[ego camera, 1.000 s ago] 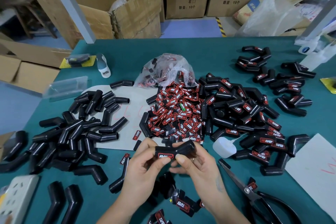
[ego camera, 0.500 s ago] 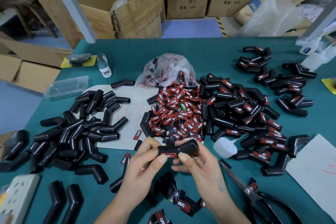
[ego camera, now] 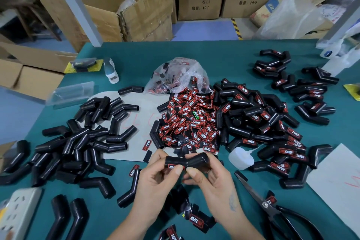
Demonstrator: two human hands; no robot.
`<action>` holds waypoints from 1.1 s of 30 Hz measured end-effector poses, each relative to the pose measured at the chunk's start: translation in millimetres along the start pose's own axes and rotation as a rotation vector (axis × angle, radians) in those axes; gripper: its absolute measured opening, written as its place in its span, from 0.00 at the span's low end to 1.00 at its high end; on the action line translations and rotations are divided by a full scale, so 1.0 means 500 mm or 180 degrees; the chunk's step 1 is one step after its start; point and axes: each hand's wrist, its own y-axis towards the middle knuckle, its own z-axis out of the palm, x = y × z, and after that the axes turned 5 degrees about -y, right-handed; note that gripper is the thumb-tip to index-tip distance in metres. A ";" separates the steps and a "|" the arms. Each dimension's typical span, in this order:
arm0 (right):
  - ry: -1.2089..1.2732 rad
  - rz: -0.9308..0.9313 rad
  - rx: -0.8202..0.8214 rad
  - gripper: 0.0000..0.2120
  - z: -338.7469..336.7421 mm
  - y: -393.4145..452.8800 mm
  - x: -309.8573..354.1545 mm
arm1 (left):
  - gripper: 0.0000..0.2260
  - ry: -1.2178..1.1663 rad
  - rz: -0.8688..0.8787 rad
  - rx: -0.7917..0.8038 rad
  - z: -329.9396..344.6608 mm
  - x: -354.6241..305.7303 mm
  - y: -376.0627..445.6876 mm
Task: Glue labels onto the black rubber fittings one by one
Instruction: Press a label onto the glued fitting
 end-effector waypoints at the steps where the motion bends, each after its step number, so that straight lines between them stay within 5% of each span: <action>1: -0.0022 -0.0020 -0.0016 0.14 -0.001 0.000 0.000 | 0.11 -0.0002 -0.0019 0.0046 0.002 0.000 -0.001; 10: -0.0042 -0.0004 0.0006 0.14 0.000 0.001 0.006 | 0.09 0.0059 0.0052 0.0090 -0.009 -0.002 0.002; 14: -0.0099 0.0051 -0.0044 0.10 -0.008 0.002 0.009 | 0.22 -0.0114 -0.0276 0.0179 -0.019 -0.005 0.008; 24: -0.0309 0.0038 -0.0030 0.12 -0.004 -0.001 0.003 | 0.21 0.0085 -0.0242 0.0145 -0.019 -0.002 0.007; 33: 0.0648 0.0644 0.0051 0.16 -0.014 0.008 0.012 | 0.19 -0.0205 -0.0892 0.0534 -0.036 -0.007 0.019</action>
